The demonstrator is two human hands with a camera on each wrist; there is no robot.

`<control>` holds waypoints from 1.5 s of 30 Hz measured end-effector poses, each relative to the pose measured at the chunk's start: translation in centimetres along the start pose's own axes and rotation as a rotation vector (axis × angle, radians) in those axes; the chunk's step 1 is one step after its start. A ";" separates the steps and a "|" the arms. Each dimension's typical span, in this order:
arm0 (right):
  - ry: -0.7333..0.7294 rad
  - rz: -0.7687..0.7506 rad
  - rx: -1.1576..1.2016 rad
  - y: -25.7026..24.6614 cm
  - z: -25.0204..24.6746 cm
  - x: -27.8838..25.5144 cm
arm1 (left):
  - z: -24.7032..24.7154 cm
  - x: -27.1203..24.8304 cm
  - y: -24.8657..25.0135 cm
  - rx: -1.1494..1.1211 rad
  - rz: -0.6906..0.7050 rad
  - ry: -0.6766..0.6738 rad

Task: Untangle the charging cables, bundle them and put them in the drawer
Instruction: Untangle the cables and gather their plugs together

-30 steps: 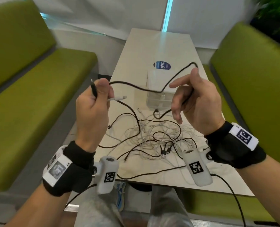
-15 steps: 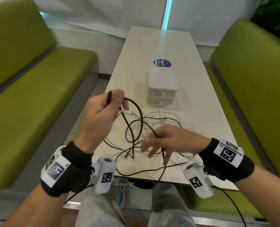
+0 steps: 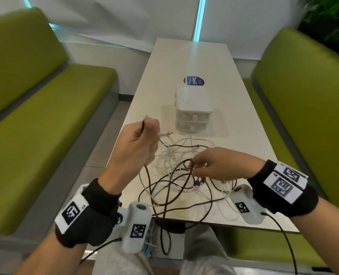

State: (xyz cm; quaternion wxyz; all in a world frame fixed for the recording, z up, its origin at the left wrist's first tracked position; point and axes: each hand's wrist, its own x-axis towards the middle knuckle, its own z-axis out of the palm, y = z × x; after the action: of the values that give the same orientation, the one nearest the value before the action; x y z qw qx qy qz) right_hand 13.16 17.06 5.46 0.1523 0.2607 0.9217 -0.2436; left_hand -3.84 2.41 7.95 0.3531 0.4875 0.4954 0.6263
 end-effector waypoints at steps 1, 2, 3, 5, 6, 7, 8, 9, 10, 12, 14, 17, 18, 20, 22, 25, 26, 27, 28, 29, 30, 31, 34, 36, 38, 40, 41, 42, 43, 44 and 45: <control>-0.029 -0.019 0.041 -0.4 0.3 0.0 | 0.1 -0.1 0.0 0.012 -0.016 -0.012; -0.077 -0.035 0.079 -0.8 0.7 0.0 | 0.2 -0.3 0.0 0.013 -0.027 -0.017; -0.124 -0.053 0.102 -1.2 1.2 0.1 | 0.2 -0.4 0.1 0.016 -0.036 -0.012; -0.147 -0.094 0.112 -1.7 2.3 0.3 | 0.0 -0.7 -0.1 0.079 -0.044 0.043; -0.111 -0.105 0.109 -1.8 2.6 0.3 | -0.2 -0.8 -0.2 0.111 -0.044 0.074; -0.051 -0.108 0.114 -1.9 2.7 0.4 | -0.4 -0.9 -0.3 0.122 -0.045 0.094; 0.017 -0.111 0.132 -2.0 2.8 0.4 | -0.5 -1.0 -0.3 0.110 -0.044 0.100; 0.072 -0.124 0.160 -2.1 2.7 0.5 | -0.6 -1.1 -0.3 0.078 -0.037 0.093; 0.101 -0.148 0.189 -2.3 2.7 0.5 | -0.7 -1.1 -0.1 0.027 -0.032 0.079; 0.058 -0.201 0.210 -3.0 2.8 0.5 | -0.6 -1.2 0.5 -0.074 -0.040 0.063; -0.072 -0.244 0.183 -4.1 3.5 0.6 | -0.6 -1.2 0.8 -0.105 -0.059 0.070; -0.246 -0.280 0.168 -5.3 5.2 1.0 | -0.7 -1.3 0.6 -0.075 -0.049 0.050; -0.272 -0.283 0.177 -5.4 5.6 1.0 | -0.8 -1.3 0.6 -0.071 -0.047 0.036; -0.348 -0.278 0.216 -5.2 6.1 1.2 | -1.2 -1.6 0.4 -0.065 -0.067 0.021; -0.475 -0.245 0.310 -5.0 6.5 1.2 | -1.7 -1.8 0.3 -0.060 -0.101 0.014; -0.351 -0.166 0.229 -4.6 7.2 2.1 | -2.4 -2.2 -0.1 -0.049 -0.147 -0.012; -0.216 -0.139 0.118 -4.3 7.5 2.6 | -2.6 -2.3 -0.2 -0.051 -0.164 -0.028; -0.101 -0.107 -0.003 -3.9 7.9 3.2 | -2.8 -2.5 -0.3 -0.056 -0.181 -0.042; -0.040 -0.084 -0.116 -3.5 8.2 3.7 | -3.0 -2.6 -0.2 -0.063 -0.193 -0.057; -0.046 -0.070 -0.207 -3.2 8.6 4.2 | -3.3 -2.7 -0.1 -0.069 -0.202 -0.073; -0.088 -0.054 -0.263 -2.9 9.1 4.6 | -3.5 -2.9 0.1 -0.078 -0.210 -0.090; -0.114 -0.039 -0.267 -2.7 9.7 4.9 | -3.7 -3.0 0.4 -0.093 -0.216 -0.107; -0.012 -0.041 -0.263 -1.9 10.9 5.9 | -4.3 -3.1 1.4 -0.175 -0.240 -0.145; 0.076 -0.067 -0.313 -0.9 11.3 6.7 | -4.5 -3.1 2.0 -0.197 -0.245 -0.151; 0.148 -0.075 -0.312 0.4 11.5 7.4 | -4.5 -3.0 2.2 -0.172 -0.232 -0.157; 0.207 -0.083 -0.301 2.1 11.7 8.1 | -4.2 -2.9 1.9 -0.121 -0.226 -0.158; 0.228 -0.081 -0.285 2.8 11.6 8.4 | -4.0 -2.9 1.6 -0.095 -0.235 -0.151; 0.237 -0.077 -0.272 3.5 11.5 8.7 | -3.9 -2.9 1.3 -0.077 -0.249 -0.142; 0.242 -0.075 -0.269 4.0 11.2 8.9 | -3.8 -2.7 0.9 -0.070 -0.261 -0.138; 0.243 -0.075 -0.270 4.5 11.0 9.3 | -3.6 -2.6 0.5 -0.071 -0.268 -0.138; 0.234 -0.069 -0.267 5.0 10.7 9.6 | -3.5 -2.5 0.1 -0.075 -0.277 -0.139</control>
State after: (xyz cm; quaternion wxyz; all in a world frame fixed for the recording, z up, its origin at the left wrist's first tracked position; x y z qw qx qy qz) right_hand 9.74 19.01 -9.25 0.0689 0.2329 0.9657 -0.0920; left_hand -6.52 -0.88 7.32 0.4872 0.4433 0.5086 0.5545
